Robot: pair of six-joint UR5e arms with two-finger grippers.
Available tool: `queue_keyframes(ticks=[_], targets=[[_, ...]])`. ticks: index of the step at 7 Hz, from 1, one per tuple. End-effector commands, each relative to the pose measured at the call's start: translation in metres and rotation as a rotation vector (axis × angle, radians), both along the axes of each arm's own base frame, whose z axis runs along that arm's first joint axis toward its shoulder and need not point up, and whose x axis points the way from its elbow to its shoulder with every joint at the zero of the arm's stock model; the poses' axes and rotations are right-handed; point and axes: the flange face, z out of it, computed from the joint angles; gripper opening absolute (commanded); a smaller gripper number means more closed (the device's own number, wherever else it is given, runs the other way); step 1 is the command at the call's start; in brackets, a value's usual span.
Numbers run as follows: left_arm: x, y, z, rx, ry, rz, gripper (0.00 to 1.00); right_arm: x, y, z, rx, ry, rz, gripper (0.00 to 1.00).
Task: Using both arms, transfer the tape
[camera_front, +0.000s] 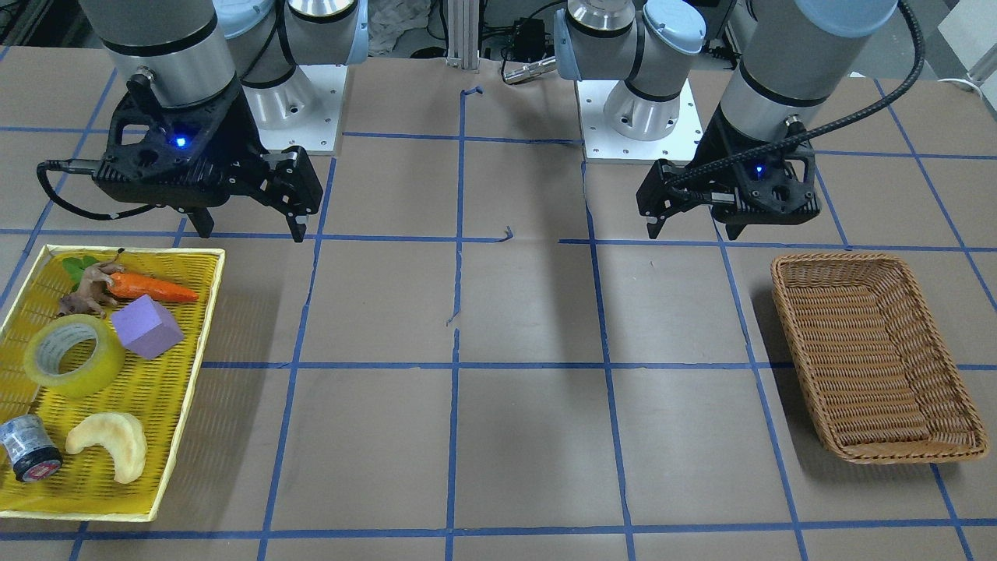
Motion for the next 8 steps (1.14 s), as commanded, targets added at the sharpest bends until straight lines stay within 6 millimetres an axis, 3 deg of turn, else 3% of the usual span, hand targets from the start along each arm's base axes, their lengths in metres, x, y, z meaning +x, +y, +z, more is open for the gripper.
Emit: queue_keyframes(ticks=[1, 3, 4, 6, 8], targets=[[0.0, 0.0, 0.0, -0.001, 0.0, 0.001, 1.0, -0.006, -0.003, -0.002, 0.009, 0.007, -0.005, 1.0], [0.0, -0.001, -0.001, 0.0, 0.0, 0.001, 1.0, -0.01, -0.003, -0.004, 0.023, 0.016, 0.002, 1.0], [0.0, -0.001, -0.001, 0.0, 0.0, 0.001, 1.0, -0.017, -0.006, -0.005, 0.022, 0.029, 0.085, 1.0], [0.0, -0.001, -0.001, 0.0, 0.0, 0.001, 1.0, -0.062, -0.016, -0.007, 0.034, 0.036, 0.124, 1.0], [0.0, -0.001, -0.001, 0.0, 0.0, 0.001, 1.0, -0.107, -0.029, -0.016, 0.053, 0.05, 0.279, 1.0]])
